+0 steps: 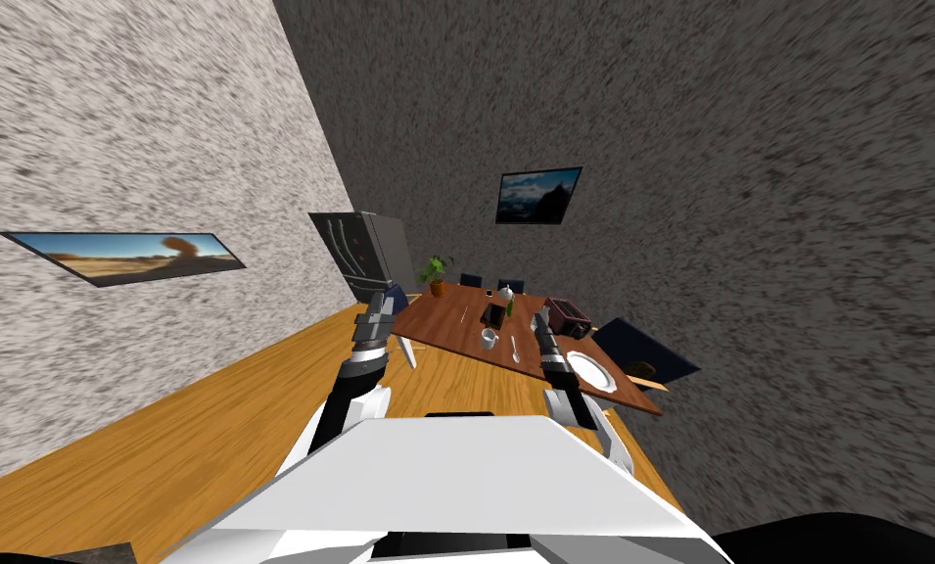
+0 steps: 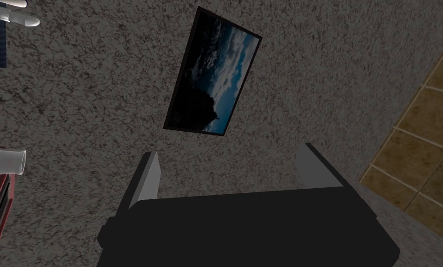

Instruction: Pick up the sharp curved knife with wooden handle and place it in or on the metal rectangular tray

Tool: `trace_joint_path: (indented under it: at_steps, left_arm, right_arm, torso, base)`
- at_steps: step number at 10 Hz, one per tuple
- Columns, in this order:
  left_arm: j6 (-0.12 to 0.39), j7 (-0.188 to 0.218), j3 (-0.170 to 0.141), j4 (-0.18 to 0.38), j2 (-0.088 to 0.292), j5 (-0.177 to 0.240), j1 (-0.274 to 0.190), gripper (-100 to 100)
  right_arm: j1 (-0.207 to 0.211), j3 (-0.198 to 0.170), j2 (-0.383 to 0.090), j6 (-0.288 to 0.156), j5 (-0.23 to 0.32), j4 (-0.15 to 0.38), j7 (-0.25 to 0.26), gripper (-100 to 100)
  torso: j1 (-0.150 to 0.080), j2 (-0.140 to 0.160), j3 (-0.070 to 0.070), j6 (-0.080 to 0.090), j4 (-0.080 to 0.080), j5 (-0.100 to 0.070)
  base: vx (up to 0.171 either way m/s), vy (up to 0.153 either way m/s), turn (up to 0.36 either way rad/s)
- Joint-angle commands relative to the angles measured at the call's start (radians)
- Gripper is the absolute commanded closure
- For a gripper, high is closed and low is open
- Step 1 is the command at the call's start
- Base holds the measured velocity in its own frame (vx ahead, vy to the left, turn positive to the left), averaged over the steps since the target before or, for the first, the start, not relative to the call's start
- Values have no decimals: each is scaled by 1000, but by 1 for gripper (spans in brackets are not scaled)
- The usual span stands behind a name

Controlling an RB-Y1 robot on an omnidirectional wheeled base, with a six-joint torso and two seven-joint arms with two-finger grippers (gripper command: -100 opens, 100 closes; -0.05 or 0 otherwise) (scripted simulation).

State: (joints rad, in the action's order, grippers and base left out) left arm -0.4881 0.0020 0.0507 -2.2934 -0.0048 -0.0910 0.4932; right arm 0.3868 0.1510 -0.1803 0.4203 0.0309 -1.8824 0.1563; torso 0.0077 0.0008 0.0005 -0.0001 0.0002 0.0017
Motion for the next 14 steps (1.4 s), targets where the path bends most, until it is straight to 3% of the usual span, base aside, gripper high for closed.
trace_joint_path:
  at_steps: [1, 4, 5, 6, 7, 8, 9, 10, 13, 14]
  left_arm:
    - [0, 0, 0, 0, 0, 0, 0, 0]
    - [0, 0, 0, 0, 0, 0, 0, 0]
    - [0, 0, 0, 0, 0, 0, 0, 0]
    - [0, 0, 0, 0, 0, 0, 0, 0]
    - [0, 0, 0, 0, 0, 0, 0, 0]
    - [0, 0, 0, 0, 0, 0, 0, 0]
    - [0, 0, 0, 0, 0, 0, 0, 0]
    - [0, 0, 0, 0, 0, 0, 0, 0]
    - [0, 0, 0, 0, 0, 0, 0, 0]
    - [0, 0, 0, 0, 0, 0, 0, 0]
  right_arm:
    - [-14, 5, -3, -8, 9, 27, 28, -100]
    - [-44, 37, -26, -2, 38, 115, 110, -100]
    - [-44, 37, -26, -2, 38, 126, 110, -100]
    - [-60, 53, -37, 1, 52, 158, 153, -100]
    - [-60, 53, -37, 1, 52, 177, 153, -100]
    - [-77, 68, -47, 5, 66, 213, 196, -100]
    - [-77, 68, -47, 5, 66, 229, 197, -100]
    - [-94, 83, -57, 9, 79, 265, 242, -100]
    - [-113, 97, -65, 13, 92, 333, 287, -100]
    - [-132, 111, -74, 17, 104, 366, 328, -100]
  torso:
    - [0, 0, 0, 0, 0, 0]
    - [-3, 0, 0, 0, 0, 0]
    - [-2, 0, 0, 0, 0, 0]
    - [-3, 0, 0, 0, 0, 0]
    - [-1, 0, 0, 0, 0, 0]
    - [-2, 0, 0, 0, 0, 0]
    - [-1, -1, 0, 0, 0, 0]
    - [-2, -1, 0, 0, 0, 0]
    - [-3, -1, -1, 0, 0, 0]
    - [-3, -1, 0, 0, 0, 0]
  base:
    - [-7, 90, 17]
    - [-8, 91, 47]
    - [-2, 84, 21]
    - [-5, 109, 53]
    - [-1, 89, 20]
    - [6, 108, 32]
    - [-1, 94, 34]
    - [7, 97, 48]
    - [7, 78, 37]
    - [19, 87, 24]
